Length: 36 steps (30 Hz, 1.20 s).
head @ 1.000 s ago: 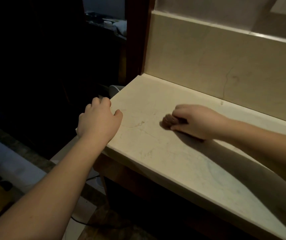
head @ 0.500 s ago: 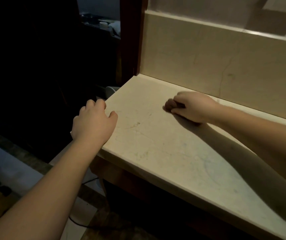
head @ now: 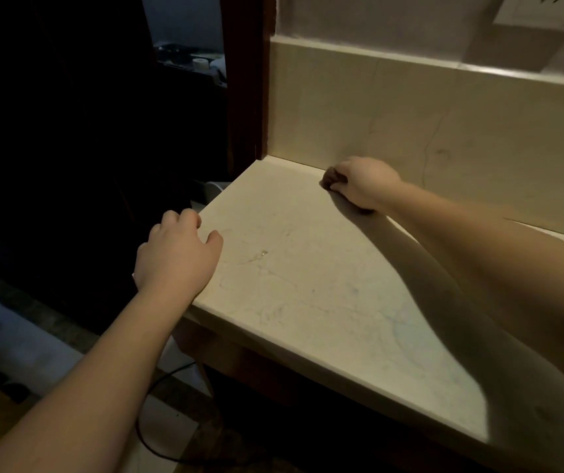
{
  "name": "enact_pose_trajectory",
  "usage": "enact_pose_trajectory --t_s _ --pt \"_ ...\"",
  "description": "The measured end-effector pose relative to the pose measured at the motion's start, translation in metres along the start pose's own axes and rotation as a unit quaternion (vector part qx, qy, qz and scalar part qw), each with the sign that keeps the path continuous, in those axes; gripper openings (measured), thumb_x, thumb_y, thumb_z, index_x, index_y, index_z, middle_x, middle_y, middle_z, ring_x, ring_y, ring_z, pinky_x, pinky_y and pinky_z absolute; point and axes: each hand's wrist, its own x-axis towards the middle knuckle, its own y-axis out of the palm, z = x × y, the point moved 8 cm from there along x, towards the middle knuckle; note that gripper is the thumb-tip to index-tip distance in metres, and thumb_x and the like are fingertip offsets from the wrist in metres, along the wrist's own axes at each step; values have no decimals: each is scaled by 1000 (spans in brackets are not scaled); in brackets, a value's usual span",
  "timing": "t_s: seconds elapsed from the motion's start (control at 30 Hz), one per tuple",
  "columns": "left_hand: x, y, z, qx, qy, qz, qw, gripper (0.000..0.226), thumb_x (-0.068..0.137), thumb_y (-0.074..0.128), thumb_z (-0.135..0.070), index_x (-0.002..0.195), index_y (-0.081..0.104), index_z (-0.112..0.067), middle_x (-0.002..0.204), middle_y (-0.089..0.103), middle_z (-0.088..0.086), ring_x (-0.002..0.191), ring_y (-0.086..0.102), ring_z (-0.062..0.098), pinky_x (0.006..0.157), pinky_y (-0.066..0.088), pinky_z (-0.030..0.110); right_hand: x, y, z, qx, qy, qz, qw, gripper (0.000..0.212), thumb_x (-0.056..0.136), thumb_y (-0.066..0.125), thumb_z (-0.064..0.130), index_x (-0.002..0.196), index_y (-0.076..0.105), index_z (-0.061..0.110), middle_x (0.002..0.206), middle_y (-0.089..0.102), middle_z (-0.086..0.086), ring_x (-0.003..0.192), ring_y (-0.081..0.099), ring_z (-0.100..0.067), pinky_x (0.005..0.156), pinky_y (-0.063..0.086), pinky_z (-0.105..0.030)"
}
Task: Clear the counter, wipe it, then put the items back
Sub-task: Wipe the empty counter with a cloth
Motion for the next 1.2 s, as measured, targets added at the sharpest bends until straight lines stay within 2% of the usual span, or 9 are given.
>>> enact_pose_trajectory --t_s 0.13,0.27,0.37,0.43,0.57,0.73,0.87,1.07,1.2 --pt "3 2 1 1 6 -1 1000 46 95 44 -43 131 47 -16 128 49 8 112 50 29 82 42 41 -48 -1 -7 -34 -29 25 999 24 94 51 37 83 48 16 89 49 -1 84 50 -28 64 35 -33" --pt "5 4 1 3 8 4 1000 45 94 44 -43 130 48 -16 127 49 8 111 50 29 83 43 42 -64 -3 -19 -45 -28 45 998 28 94 51 41 79 44 18 85 46 2 78 45 -24 63 39 -34" --pt "5 3 1 3 2 4 1000 44 94 44 -43 129 48 -16 127 50 8 111 50 30 83 44 43 -35 -4 -11 -30 -18 32 999 21 93 52 39 83 47 21 94 56 -4 91 54 -31 66 39 -33" --pt "4 3 1 1 2 4 1000 44 94 45 -42 129 49 -16 127 50 9 111 50 30 83 43 43 -10 -5 -3 -15 -7 23 1000 13 93 54 35 95 59 24 105 62 -8 99 56 -33 68 37 -31" --pt "3 3 1 0 3 -1 1000 45 94 45 -42 130 48 -16 128 50 9 112 51 30 83 44 42 20 -4 4 -14 17 16 1000 21 94 53 30 112 65 30 114 64 -5 104 57 -31 70 37 -29" --pt "4 4 3 2 2 -3 1000 46 94 46 -42 131 48 -16 129 50 10 112 51 31 81 44 42 -11 -4 -22 -43 33 -5 999 21 95 49 32 111 63 34 109 62 -4 100 58 -31 67 37 -30" --pt "4 3 0 2 10 -9 1000 45 94 46 -41 131 48 -15 127 49 11 110 51 31 80 43 42 -41 -5 -56 -88 34 -2 996 22 96 46 33 110 63 29 106 61 -3 98 58 -31 66 43 -32" --pt "2 3 -1 7 11 -8 1000 45 94 46 -40 130 48 -14 127 49 12 109 51 32 80 43 43 -1 -2 -23 -64 20 -28 997 20 93 50 27 107 65 28 111 63 -5 102 57 -31 70 44 -31" --pt "3 3 -1 5 11 -7 1000 45 94 45 -40 130 48 -14 128 49 12 110 51 32 80 43 42 9 -4 -17 -64 40 -4 997 22 94 52 27 111 65 29 114 63 -6 104 57 -32 70 40 -29"
